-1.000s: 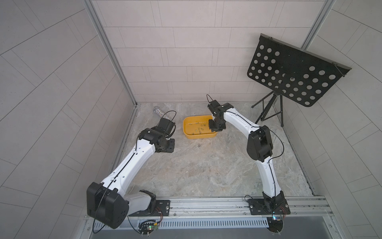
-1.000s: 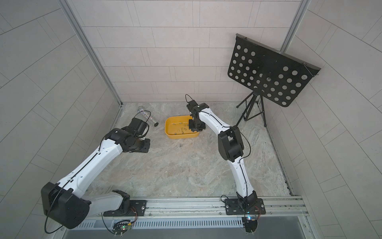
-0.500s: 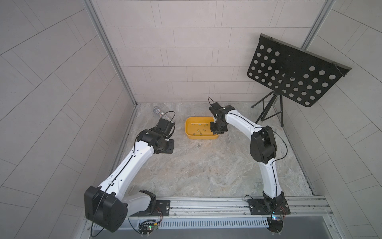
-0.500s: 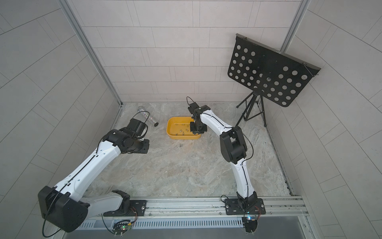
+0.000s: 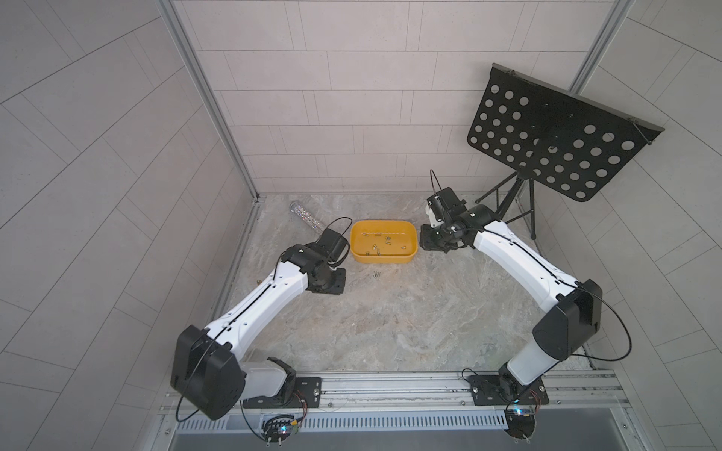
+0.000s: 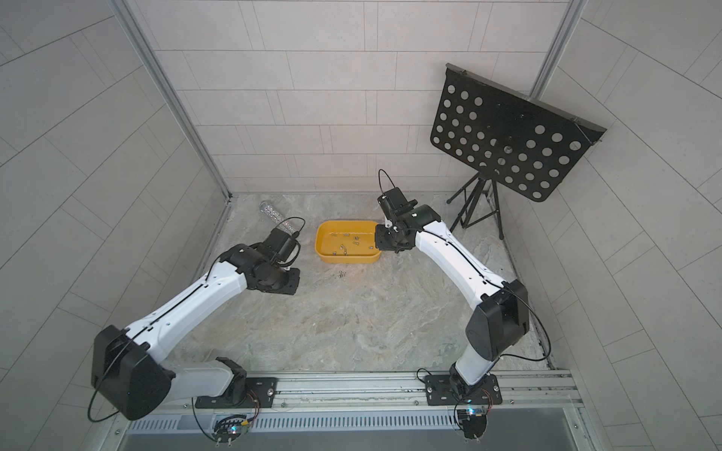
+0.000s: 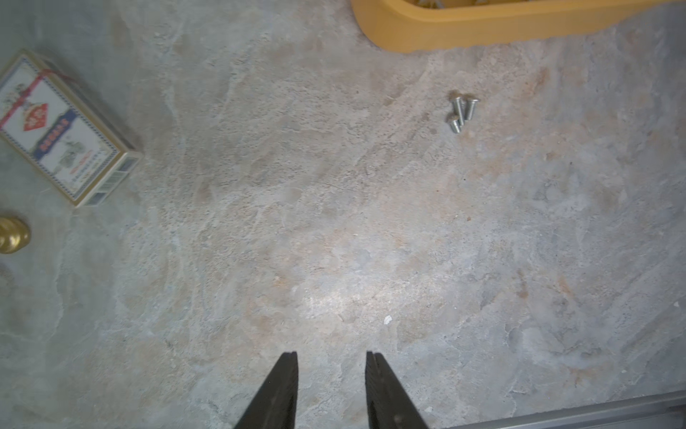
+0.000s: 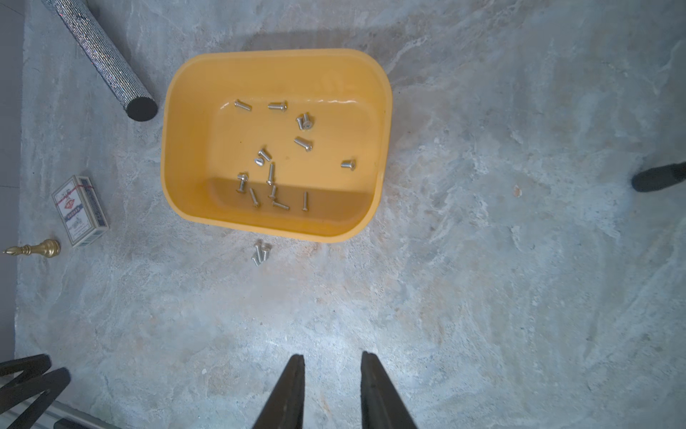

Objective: Put the screws on the desktop into the storage box
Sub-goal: Pick up the screw from the center of the board.

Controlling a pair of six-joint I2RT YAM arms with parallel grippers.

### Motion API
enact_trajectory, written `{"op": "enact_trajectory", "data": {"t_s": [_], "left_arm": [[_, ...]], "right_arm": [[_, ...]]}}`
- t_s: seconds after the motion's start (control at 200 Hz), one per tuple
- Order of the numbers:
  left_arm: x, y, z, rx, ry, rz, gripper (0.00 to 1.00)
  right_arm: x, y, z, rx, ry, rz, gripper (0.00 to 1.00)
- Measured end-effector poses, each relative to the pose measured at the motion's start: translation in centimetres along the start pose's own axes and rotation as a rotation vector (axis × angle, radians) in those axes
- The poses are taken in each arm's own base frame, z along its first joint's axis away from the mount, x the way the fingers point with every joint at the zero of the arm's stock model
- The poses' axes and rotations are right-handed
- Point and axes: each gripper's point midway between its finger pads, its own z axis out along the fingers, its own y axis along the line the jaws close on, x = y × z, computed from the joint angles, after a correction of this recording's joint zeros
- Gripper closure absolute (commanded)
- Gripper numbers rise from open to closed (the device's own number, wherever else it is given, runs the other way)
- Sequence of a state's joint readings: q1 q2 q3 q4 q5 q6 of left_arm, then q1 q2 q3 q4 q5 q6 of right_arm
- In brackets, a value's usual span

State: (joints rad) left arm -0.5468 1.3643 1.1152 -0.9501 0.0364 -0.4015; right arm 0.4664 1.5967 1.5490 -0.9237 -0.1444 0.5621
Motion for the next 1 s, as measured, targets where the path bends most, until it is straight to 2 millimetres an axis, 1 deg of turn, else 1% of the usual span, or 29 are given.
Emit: {"op": "enact_trajectory", "data": {"t_s": [0.13,0.225,0.38,0.48,0.55,0.66,0.77,1.001], "left_arm": [[-0.5,-2.8,2.0,-0.004,0.037,0.039,0.65],[-1.3,-4.4,3.2,-0.011,0.045,0.044,0.65],[-3.0,-5.6,4.3,-0.032,0.030,0.012,0.64],[-4.1,-6.2,5.0,-0.049,0.018,-0.010,0.64],[-4.7,-6.7,5.6,-0.063,0.015,-0.021,0.64],[-5.0,-7.5,6.9,-0.079,0.022,-0.034,0.63],[-5.3,-7.9,8.1,-0.093,0.026,-0.052,0.63],[-6.1,-8.6,10.0,-0.101,0.028,-0.079,0.63]], "right_arm": [[1.7,-1.9,-0.6,0.022,0.007,0.021,0.68],[2.1,-3.8,-1.9,0.038,-0.027,0.057,0.67],[1.8,-6.4,-5.4,0.041,-0.136,0.122,0.65],[1.4,-7.4,-6.6,0.040,-0.185,0.149,0.65],[1.5,-7.9,-6.5,0.040,-0.188,0.163,0.65],[2.1,-8.4,-5.7,0.041,-0.166,0.181,0.65],[2.4,-8.3,-5.4,0.027,-0.151,0.187,0.65],[2.1,-7.9,-5.4,-0.006,-0.155,0.194,0.65]]}}
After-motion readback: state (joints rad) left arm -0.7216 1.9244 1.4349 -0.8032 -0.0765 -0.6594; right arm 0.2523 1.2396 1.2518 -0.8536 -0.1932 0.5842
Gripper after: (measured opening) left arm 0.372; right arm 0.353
